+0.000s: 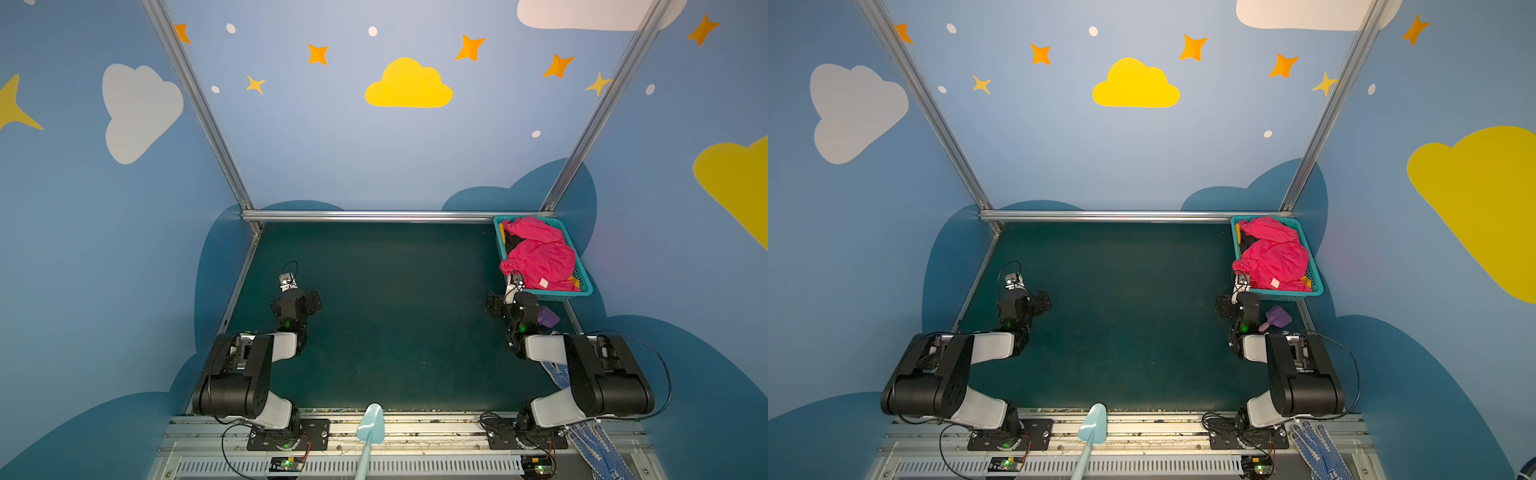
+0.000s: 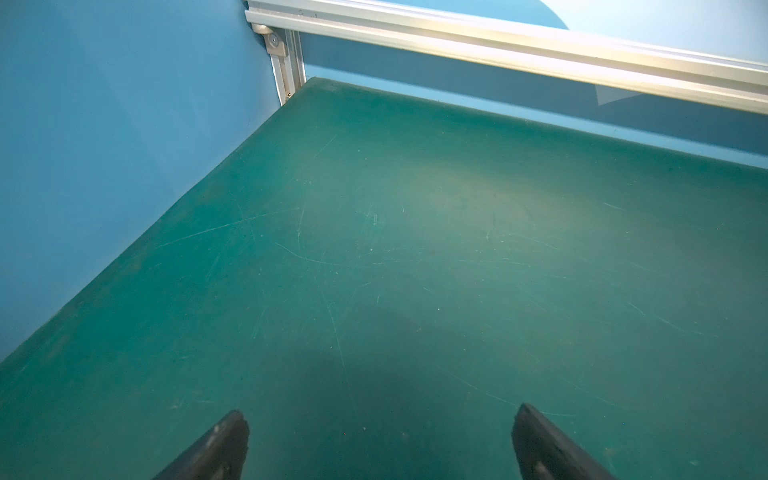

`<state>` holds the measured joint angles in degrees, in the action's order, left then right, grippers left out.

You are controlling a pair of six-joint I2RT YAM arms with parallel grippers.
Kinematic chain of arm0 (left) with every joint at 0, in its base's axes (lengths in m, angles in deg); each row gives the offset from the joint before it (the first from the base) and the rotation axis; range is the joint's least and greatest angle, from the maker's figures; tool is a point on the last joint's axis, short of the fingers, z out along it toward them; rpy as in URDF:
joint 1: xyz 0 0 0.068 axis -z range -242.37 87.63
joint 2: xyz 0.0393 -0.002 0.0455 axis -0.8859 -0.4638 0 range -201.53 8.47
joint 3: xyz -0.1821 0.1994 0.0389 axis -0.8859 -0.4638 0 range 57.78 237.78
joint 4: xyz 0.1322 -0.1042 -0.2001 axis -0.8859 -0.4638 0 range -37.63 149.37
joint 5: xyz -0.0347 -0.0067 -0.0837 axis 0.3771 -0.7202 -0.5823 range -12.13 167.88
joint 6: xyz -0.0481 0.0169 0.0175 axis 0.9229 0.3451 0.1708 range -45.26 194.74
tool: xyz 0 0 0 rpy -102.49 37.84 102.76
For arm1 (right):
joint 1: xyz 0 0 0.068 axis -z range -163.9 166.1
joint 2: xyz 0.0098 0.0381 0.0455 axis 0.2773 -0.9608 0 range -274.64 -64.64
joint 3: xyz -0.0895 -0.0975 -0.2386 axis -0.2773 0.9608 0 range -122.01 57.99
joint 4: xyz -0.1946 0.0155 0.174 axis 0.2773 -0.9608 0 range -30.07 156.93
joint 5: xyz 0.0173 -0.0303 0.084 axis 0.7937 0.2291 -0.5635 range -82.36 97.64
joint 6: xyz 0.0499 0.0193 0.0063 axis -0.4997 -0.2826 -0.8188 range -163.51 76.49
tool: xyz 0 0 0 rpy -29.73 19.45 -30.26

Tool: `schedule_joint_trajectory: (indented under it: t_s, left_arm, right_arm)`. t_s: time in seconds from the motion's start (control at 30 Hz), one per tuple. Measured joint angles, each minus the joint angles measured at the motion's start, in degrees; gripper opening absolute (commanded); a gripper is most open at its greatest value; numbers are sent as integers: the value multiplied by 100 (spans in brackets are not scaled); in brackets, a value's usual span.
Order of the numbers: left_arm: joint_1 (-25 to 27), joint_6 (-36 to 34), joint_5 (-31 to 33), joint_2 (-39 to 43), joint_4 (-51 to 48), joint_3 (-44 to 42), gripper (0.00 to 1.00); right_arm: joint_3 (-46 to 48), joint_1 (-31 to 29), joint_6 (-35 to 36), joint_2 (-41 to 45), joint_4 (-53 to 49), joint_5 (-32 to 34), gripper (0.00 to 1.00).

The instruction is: Fold and stack the t-shirts

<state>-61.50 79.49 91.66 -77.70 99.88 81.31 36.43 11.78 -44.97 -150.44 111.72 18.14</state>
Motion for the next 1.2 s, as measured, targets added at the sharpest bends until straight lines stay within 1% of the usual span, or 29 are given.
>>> schedule_joint_trajectory:
  t_s: [0.13, 0.2, 0.27, 0.33, 0.4, 0.53, 0.63, 0.73, 0.97, 1.1, 1.2]
  left_arm:
    - [0, 4, 0, 0, 0, 0, 100]
    - [0, 4, -7, 22, -46, 17, 100]
    - [2, -26, -48, 170, -627, 249, 100]
    - [26, -79, -105, 466, -1554, 815, 100]
    - [116, -114, -107, 831, -2096, 1322, 100]
    - [553, -127, -129, 1746, -2988, 2024, 100]
    - [809, -42, -286, 2201, -3823, 2511, 100]
    - [852, 39, -426, 2583, -4575, 2881, 100]
    - [852, 321, -516, 3357, -5759, 3150, 97]
    - [852, 407, -614, 3418, -6225, 3375, 97]
    - [852, 404, -713, 3163, -6509, 3604, 97]
  right_arm:
    - [-28, 0, 9, 2, -46, -9, 90]
    - [-192, -9, 33, 42, -402, -52, 90]
    - [-509, -48, 61, 166, -1154, -155, 90]
    - [-988, -114, 70, 304, -2059, -219, 89]
    - [-1370, -229, 105, 411, -2697, -223, 90]
    - [-1777, -686, 240, 684, -3790, -144, 89]
    - [-2120, -990, 321, 848, -4332, -70, 90]
    - [-2428, -1078, 326, 1093, -4701, 7, 90]
    - [-2524, -1078, 138, 1722, -5368, 267, 90]
    - [-2887, -957, -26, 1856, -5965, 345, 90]
    - [-3484, -748, -199, 1749, -6393, 356, 90]
